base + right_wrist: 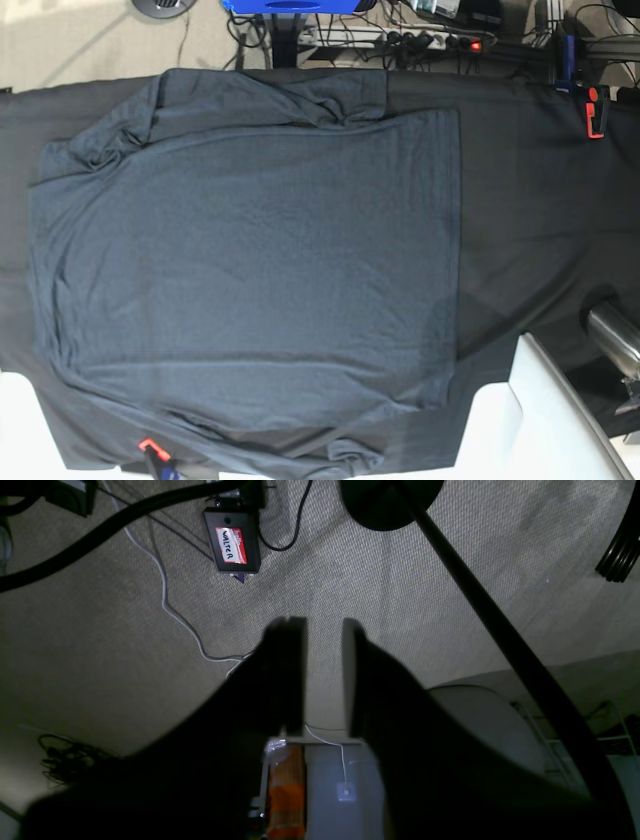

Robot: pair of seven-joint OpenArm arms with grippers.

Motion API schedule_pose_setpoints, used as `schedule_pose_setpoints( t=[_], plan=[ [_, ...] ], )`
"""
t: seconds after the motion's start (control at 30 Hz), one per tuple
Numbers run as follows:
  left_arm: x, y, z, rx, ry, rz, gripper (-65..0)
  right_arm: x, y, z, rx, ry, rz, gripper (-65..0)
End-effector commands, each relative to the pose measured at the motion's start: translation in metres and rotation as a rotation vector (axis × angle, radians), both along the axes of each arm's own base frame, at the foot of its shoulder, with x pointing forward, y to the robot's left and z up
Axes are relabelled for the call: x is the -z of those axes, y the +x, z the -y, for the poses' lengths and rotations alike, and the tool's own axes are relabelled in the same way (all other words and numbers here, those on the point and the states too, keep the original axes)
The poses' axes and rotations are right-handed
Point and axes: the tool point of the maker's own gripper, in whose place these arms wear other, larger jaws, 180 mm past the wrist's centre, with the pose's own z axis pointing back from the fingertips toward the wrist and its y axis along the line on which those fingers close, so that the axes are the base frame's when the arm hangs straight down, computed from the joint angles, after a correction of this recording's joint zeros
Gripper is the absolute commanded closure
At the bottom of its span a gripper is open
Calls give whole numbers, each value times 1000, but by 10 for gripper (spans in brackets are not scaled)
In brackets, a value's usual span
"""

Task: Fold the T-shirt properly
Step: 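Move both grippers from rest toward the shirt's shoulder corners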

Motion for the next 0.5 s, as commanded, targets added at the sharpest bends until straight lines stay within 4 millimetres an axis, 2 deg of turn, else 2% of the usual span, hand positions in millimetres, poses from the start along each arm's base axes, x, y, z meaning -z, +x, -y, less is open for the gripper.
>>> schedule_pose_setpoints(
  t=[0.0,0.03,0.33,0.47],
  plan=[
    [-1,-7,-3,8,7,-8,0,-2,-9,4,-3,-5,-17,-20],
    [-1,-8,-3,9,7,-11,0,-2,-9,5,-4,-7,-17,0],
    [-1,-9,-4,0,10,-15,0,-1,-2,5,6,-8,0,-2],
    [-1,-9,-4,0,10,-17,0,-1,-8,3,1,-4,-11,-6]
  ],
)
